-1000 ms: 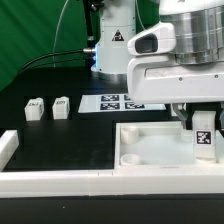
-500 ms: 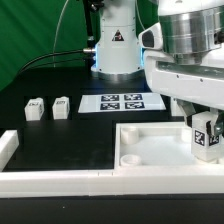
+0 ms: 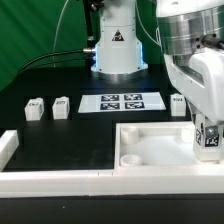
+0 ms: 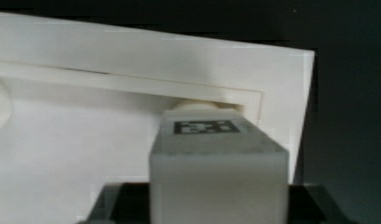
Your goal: Assemble one leg
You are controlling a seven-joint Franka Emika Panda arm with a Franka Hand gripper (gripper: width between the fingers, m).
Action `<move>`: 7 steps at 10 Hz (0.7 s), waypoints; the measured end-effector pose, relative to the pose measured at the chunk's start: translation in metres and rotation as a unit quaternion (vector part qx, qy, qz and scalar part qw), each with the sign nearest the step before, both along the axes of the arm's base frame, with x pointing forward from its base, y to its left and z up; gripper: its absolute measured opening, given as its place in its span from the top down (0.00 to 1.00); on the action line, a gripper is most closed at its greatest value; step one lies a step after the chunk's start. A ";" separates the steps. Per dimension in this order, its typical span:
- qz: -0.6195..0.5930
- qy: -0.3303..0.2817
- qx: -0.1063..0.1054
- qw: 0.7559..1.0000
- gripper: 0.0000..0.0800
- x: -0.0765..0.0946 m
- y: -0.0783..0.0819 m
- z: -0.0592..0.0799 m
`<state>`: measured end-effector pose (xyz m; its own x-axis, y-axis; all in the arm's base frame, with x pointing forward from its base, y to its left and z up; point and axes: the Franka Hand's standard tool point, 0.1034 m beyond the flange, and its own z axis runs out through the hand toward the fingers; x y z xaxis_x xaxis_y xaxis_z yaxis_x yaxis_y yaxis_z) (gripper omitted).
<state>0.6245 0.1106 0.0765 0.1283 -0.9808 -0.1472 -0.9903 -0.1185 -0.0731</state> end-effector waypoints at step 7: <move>0.208 -0.013 -0.008 0.978 0.19 -0.005 0.003 -0.002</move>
Offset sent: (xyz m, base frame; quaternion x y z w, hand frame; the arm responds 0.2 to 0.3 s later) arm 0.0000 0.0000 0.0000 0.0000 0.0000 0.0000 1.0000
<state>0.6196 0.1139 0.0740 0.5202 -0.8451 -0.1234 -0.8539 -0.5121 -0.0925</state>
